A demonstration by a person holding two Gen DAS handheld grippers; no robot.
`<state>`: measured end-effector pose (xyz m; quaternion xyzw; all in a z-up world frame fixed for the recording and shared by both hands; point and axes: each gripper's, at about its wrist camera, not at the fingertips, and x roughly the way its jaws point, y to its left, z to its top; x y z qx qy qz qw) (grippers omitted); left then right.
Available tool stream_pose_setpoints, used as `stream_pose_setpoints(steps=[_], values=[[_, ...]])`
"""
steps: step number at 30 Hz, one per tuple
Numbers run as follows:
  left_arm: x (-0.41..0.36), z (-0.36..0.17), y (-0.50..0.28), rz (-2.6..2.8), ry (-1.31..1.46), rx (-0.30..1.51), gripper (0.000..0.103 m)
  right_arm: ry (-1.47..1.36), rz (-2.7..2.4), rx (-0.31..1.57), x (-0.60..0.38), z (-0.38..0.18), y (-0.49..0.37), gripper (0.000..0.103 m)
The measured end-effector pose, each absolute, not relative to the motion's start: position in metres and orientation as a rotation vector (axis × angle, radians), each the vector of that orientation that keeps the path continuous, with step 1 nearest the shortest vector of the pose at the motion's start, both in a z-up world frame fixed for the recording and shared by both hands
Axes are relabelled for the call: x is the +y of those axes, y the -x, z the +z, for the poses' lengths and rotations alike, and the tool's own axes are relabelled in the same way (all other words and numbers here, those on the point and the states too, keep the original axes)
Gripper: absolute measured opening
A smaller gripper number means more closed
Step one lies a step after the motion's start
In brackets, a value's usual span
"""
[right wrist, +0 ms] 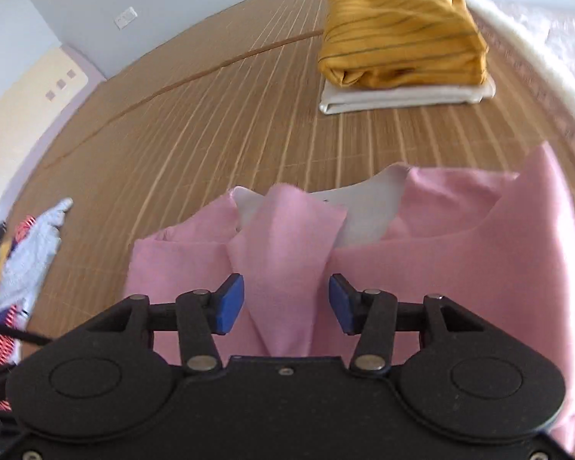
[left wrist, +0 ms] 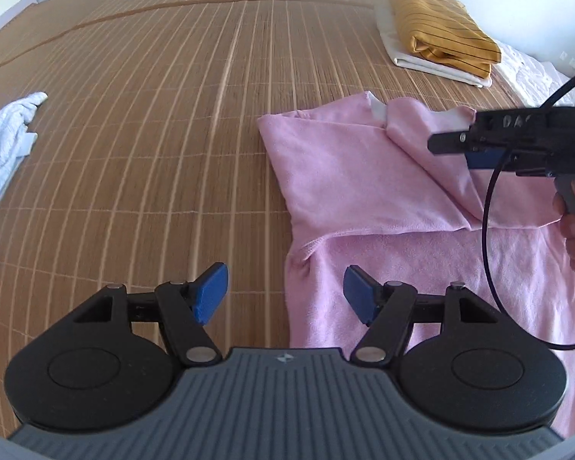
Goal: Fold clothes
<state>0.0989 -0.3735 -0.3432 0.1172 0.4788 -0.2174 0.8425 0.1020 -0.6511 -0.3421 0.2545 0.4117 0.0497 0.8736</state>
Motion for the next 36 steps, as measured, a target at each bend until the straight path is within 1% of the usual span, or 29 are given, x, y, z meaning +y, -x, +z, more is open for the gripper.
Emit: stream_pose_setpoints(steps=[3,5,6,7,9,11,15,17,18,20,24,28,32,33,35,36], values=[[-0.361,-0.342,-0.104,-0.399,-0.233,1.016,0.072,-0.618,0.233,0.827,-0.641,-0.336,-0.097,0.052],[-0.352,-0.342,-0.112,-0.353,-0.197,1.031,0.072,-0.621,0.369,0.849,-0.625,-0.330,-0.093,0.056],[-0.348,-0.342,-0.116,-0.331,-0.183,1.038,0.072,-0.602,0.413,0.870,-0.616,-0.330,-0.092,0.065],[-0.345,-0.342,-0.119,-0.311,-0.175,1.039,0.072,-0.577,0.434,0.886,-0.609,-0.330,-0.089,0.069],[-0.344,-0.341,-0.125,-0.293,-0.163,1.033,0.072,-0.547,0.431,0.897,-0.602,-0.333,-0.081,0.069],[-0.350,-0.339,-0.129,-0.316,-0.154,1.026,0.072,-0.574,0.415,0.899,-0.605,-0.336,-0.074,0.069],[-0.363,-0.335,-0.137,-0.362,-0.136,1.010,0.072,-0.607,0.327,0.873,-0.629,-0.331,-0.060,0.069],[-0.374,-0.333,-0.143,-0.389,-0.131,1.001,0.073,-0.576,0.258,0.859,-0.646,-0.326,-0.056,0.072],[-0.384,-0.333,-0.147,-0.407,-0.135,1.000,0.076,-0.563,0.226,0.856,-0.655,-0.323,-0.054,0.072],[-0.402,-0.334,-0.154,-0.444,-0.136,1.003,0.078,-0.557,0.168,0.855,-0.673,-0.322,-0.050,0.072],[-0.426,-0.338,-0.157,-0.548,-0.065,1.084,0.078,-0.584,0.088,0.859,-0.705,-0.325,-0.045,0.073],[-0.436,-0.351,-0.152,-0.542,0.017,1.154,0.078,-0.580,0.092,0.856,-0.714,-0.326,-0.039,0.073],[-0.439,-0.367,-0.158,-0.467,0.089,1.199,0.074,-0.571,0.107,0.870,-0.715,-0.329,-0.035,0.072],[-0.439,-0.367,-0.159,-0.451,0.116,1.200,0.071,-0.580,0.109,0.873,-0.715,-0.331,-0.034,0.072],[-0.439,-0.366,-0.163,-0.447,0.171,1.198,0.068,-0.595,0.110,0.877,-0.714,-0.334,-0.031,0.072],[-0.440,-0.365,-0.165,-0.444,0.186,1.199,0.062,-0.600,0.109,0.879,-0.714,-0.335,-0.030,0.072]])
